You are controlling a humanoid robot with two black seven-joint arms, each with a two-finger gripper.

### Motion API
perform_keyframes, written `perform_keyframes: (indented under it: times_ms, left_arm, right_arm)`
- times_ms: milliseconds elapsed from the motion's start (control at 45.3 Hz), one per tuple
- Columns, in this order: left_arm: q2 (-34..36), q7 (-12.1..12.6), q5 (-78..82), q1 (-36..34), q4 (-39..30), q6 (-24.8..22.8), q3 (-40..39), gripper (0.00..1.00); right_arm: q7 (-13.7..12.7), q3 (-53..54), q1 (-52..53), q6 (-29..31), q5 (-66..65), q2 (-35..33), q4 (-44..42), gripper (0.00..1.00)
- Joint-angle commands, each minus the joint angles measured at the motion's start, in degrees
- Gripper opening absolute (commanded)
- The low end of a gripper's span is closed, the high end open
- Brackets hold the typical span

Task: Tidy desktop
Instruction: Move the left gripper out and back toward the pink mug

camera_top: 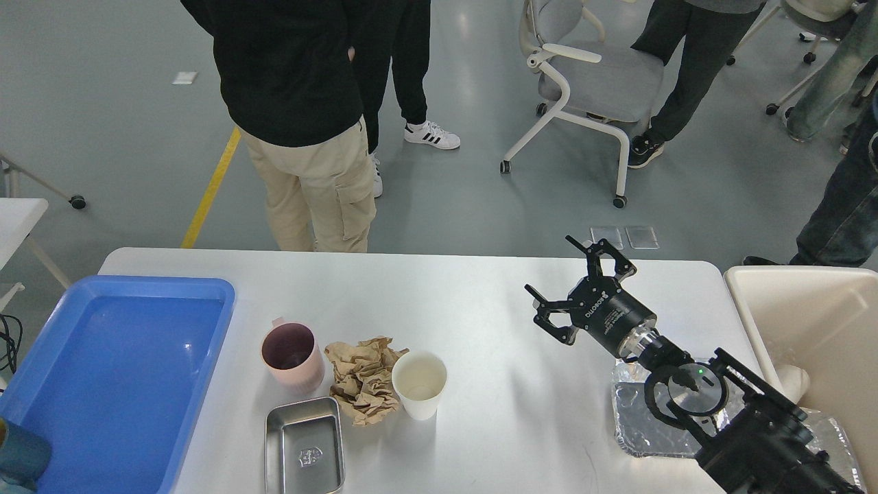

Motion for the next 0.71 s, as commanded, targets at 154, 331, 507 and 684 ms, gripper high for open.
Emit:
perform_keyframes:
  times_ms: [154, 331, 507, 684]
  left_arm:
    - [-0.4, 3.7, 0.3, 0.2, 1.7, -2.8, 0.2, 0.97]
    - [0.5, 3.6, 3.7, 0.1, 2.4, -4.5, 0.7, 0.97]
    - [-0.4, 2.8, 22.7, -4.4, 2.4, -5.6, 0.7, 0.97]
    - [-6.3, 2.4, 47.9, -15.9, 2.6, -11.1, 3.0, 0.97]
  right_arm:
    - [0.0, 0.0, 0.3, 0.0, 0.0, -0.1, 0.0, 1.00]
    - [0.0, -0.1, 0.4, 0.0, 0.0, 0.0, 0.0, 1.00]
    - [-0.1, -0.1, 0.7, 0.0, 0.0, 0.1, 0.2, 1.00]
    - [-0.1, -0.2, 0.6, 0.0, 0.0, 0.3, 1.7, 1.00]
